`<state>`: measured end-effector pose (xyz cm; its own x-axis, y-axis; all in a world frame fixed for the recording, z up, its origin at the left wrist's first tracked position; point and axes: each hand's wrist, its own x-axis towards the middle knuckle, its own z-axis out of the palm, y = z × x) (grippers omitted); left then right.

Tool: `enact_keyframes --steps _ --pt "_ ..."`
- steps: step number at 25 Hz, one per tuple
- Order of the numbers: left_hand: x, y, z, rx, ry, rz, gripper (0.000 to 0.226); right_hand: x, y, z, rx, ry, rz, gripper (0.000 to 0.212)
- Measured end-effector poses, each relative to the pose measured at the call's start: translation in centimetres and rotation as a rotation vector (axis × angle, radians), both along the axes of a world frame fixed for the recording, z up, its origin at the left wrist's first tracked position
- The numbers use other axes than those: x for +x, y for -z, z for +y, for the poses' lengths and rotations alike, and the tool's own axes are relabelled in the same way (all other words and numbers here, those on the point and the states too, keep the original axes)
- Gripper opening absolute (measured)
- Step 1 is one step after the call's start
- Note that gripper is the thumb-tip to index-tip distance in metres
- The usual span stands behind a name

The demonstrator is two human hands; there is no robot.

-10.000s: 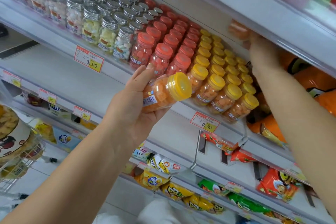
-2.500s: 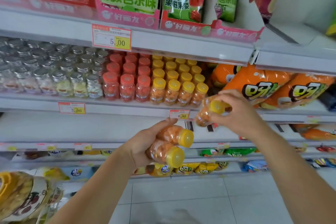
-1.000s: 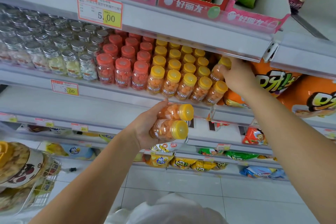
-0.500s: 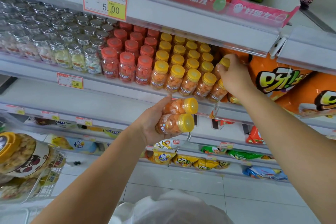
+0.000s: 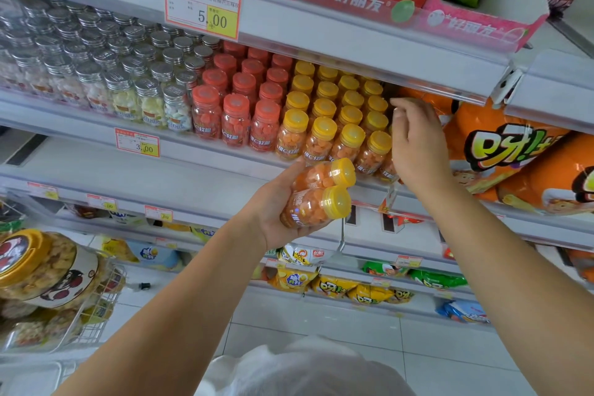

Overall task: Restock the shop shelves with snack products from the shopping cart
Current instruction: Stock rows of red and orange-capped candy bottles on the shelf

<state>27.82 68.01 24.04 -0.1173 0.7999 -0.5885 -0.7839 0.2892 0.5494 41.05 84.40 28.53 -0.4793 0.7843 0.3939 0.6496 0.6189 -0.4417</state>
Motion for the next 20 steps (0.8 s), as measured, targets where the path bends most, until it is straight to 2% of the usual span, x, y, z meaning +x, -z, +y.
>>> enact_keyframes --steps 1,2,5,7,9,11,13,15,18,20 --pt "0.0 -0.1 0.1 0.015 0.000 0.004 0.035 0.1 -0.4 -1.3 0.040 -0.103 0.001 0.034" --pt "0.0 -0.2 0.2 0.029 0.000 0.009 0.034 0.0 -1.1 -2.8 -0.033 -0.188 -0.026 0.033" --pt "0.2 -0.6 0.7 0.059 -0.002 0.034 0.036 -0.3 -2.6 -5.5 -0.496 -0.308 -0.191 0.031" --pt "0.4 -1.0 1.0 0.084 0.010 0.069 0.040 0.0 -3.2 -5.6 -0.594 -0.281 -0.104 0.025" --pt "0.4 -1.3 1.2 0.105 0.014 0.082 0.045 0.1 -3.4 -4.8 -0.553 -0.159 0.145 0.020" --pt "0.4 -1.4 1.1 0.106 0.000 0.061 0.046 0.0 -2.9 -3.0 -0.303 0.034 0.265 0.025" --pt "0.5 -1.4 0.9 0.108 -0.013 0.033 0.043 -0.4 -2.3 -1.3 -0.054 0.174 0.172 0.037" --pt "0.5 -1.2 0.7 0.110 -0.026 0.009 0.040 -1.0 -1.8 0.2 0.033 0.225 -0.014 0.043" --pt "0.4 -1.0 0.2 0.105 -0.044 -0.010 0.033 -1.8 -2.7 2.0 0.004 0.294 -0.207 0.035" --pt "0.0 -0.8 -0.2 0.091 -0.059 -0.010 0.033 -2.2 -3.6 2.6 -0.095 0.273 -0.268 0.031"
